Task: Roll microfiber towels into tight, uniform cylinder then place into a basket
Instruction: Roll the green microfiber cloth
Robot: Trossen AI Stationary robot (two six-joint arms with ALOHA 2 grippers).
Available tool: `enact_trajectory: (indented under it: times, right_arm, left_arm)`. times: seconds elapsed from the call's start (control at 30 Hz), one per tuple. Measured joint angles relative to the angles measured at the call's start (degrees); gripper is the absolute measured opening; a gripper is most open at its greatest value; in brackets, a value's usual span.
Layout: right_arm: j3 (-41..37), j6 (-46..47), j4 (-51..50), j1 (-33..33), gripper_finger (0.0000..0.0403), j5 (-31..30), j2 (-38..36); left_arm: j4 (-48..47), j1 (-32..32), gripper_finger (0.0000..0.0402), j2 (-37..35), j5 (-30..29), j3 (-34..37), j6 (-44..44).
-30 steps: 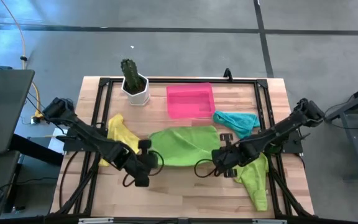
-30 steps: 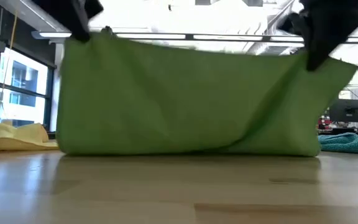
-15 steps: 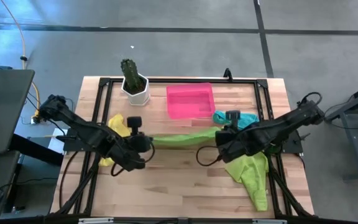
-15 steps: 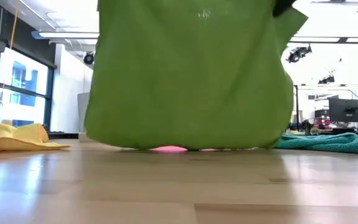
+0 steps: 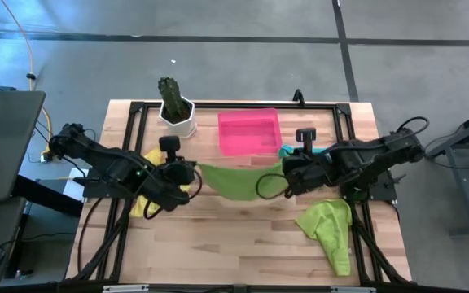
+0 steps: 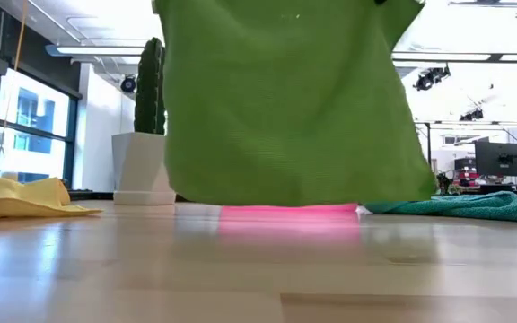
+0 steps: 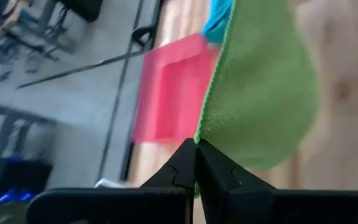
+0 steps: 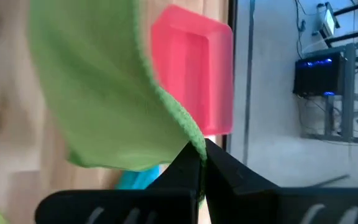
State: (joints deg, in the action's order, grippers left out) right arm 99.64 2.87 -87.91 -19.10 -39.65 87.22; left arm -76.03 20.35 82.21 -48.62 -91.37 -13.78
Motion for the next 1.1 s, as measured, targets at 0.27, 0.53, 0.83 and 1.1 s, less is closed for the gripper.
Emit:
enact_trajectory:
  times: [0.27,0.53,0.83,1.1]
  right_arm:
    - [-0.1,-6.0,2.2,10.9,0.0000,-9.4,0.0]
    - [-0.2,8.3,1.6,14.2,0.0000,2.8,0.0]
    - [-16.1,15.7,14.6,3.5,0.0000,20.0,0.3]
    - [-30.5,29.6,33.4,-6.8,0.0000,24.5,0.3]
  left_arm:
    - [-3.2,-8.8,0.0000,-0.1,-6.2,0.0,-0.9]
    - [-3.2,-11.7,0.0000,-0.2,5.7,0.1,-10.9]
    - [-1.1,-2.7,0.0000,3.0,23.4,9.0,-20.9]
    - [6.3,6.6,0.0000,8.5,24.8,14.1,-29.4]
